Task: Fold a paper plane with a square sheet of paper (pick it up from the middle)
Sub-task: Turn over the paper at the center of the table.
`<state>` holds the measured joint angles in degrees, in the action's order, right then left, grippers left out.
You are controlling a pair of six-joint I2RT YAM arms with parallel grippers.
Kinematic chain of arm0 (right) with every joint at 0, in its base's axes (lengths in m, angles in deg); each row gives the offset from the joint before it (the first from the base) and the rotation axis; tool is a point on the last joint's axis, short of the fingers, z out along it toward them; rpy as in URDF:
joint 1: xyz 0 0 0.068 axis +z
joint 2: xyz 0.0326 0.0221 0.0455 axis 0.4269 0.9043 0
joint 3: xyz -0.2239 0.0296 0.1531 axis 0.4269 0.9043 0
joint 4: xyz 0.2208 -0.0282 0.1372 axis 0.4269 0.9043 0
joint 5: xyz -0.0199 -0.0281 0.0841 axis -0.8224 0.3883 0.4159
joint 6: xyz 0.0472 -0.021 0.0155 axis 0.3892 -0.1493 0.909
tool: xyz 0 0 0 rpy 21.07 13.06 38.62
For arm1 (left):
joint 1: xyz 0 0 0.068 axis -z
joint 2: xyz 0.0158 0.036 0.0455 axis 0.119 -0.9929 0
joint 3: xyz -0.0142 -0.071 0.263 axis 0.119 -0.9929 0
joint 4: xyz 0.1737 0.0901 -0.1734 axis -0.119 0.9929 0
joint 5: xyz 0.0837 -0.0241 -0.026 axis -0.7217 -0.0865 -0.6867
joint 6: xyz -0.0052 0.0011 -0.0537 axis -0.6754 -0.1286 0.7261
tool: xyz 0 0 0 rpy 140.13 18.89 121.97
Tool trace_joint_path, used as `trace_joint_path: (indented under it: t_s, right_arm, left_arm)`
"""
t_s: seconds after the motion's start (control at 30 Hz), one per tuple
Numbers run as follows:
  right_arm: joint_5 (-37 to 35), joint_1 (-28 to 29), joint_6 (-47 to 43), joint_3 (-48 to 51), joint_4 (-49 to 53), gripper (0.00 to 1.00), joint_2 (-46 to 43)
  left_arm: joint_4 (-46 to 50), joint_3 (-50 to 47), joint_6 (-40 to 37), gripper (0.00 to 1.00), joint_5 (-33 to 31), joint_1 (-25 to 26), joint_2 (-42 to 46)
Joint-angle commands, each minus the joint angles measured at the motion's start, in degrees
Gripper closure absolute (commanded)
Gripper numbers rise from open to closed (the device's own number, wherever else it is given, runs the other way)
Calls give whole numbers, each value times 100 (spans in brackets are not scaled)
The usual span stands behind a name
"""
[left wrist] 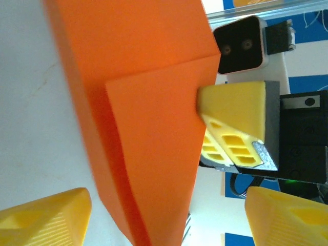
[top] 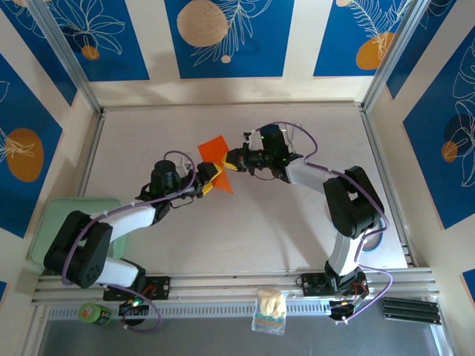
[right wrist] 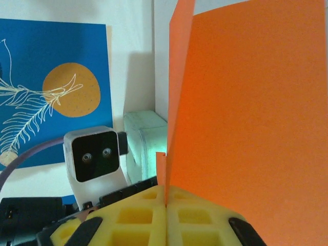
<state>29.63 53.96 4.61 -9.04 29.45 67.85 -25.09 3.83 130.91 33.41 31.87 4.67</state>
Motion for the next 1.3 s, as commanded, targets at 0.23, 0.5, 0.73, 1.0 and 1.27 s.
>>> trace_joint_path:
  t_s: [0.23, 0.5, 0.73, 1.0, 1.27]
  right_arm:
    - [337, -63, 122, 152, -228, 90, -97]
    - [26, -173, -217, 205, 306, 74, -305]
    - [-1283, -445, -1220, 255, 1818, 46, -1012]
    - [-3231, -588, -2082, 345, 3033, 36, -1790]
    - [-3806, -768, -2384, 544, 3341, 35, -2177]
  left_arm:
    - [-1247, 40, 408, 57, 180, 32, -306]
    - [-270, 205, 60, 82, -25, -7, -161]
    - [2031, 712, -1125, 90, -334, -87, 216]
    - [6959, 2820, -4017, 93, -2706, 61, 220]
    - [9214, 4572, -5219, 94, -5683, 449, -764]
